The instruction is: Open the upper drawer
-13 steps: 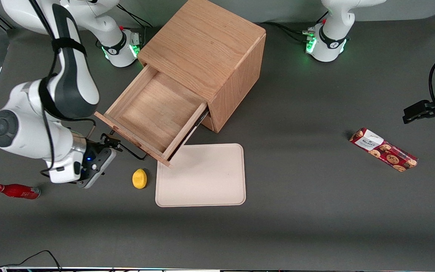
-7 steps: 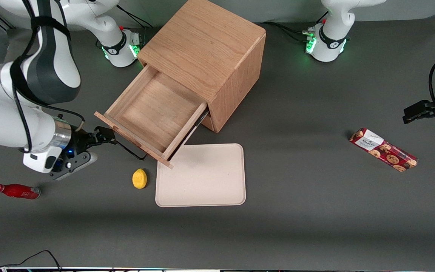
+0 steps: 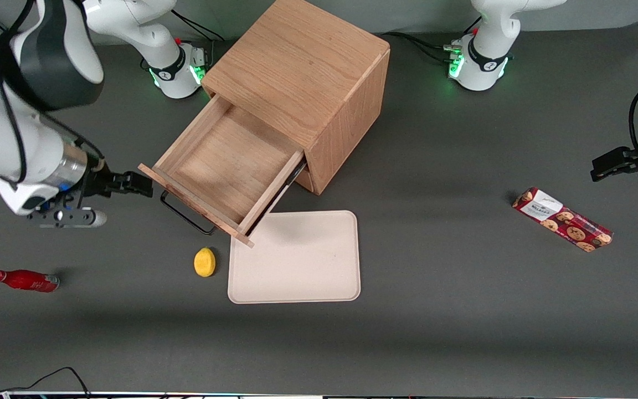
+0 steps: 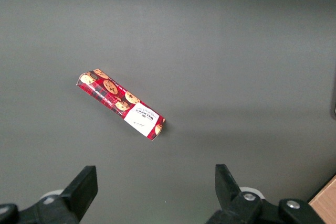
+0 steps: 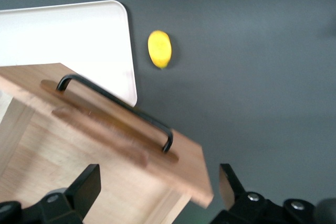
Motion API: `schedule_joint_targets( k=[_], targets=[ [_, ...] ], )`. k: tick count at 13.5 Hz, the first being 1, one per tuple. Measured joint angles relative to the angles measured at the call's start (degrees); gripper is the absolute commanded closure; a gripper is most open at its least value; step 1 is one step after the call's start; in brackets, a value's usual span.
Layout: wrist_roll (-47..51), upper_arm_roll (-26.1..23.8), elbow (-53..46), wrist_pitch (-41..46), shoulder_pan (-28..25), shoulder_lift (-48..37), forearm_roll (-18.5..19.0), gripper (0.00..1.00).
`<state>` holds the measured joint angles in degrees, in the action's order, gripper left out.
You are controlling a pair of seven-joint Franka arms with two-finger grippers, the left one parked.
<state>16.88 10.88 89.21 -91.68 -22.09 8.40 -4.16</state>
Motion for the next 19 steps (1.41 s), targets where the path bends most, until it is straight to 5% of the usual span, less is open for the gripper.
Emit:
schedule_joint_targets(
  k=[10,19],
  targets=[
    [-2.5,-2.9,12.7,-0.4,15.7,-12.4,2.7,0.0],
    [-2.5,-3.0,15.6,-6.2,16.3,-14.7,4.5,0.0]
  ],
)
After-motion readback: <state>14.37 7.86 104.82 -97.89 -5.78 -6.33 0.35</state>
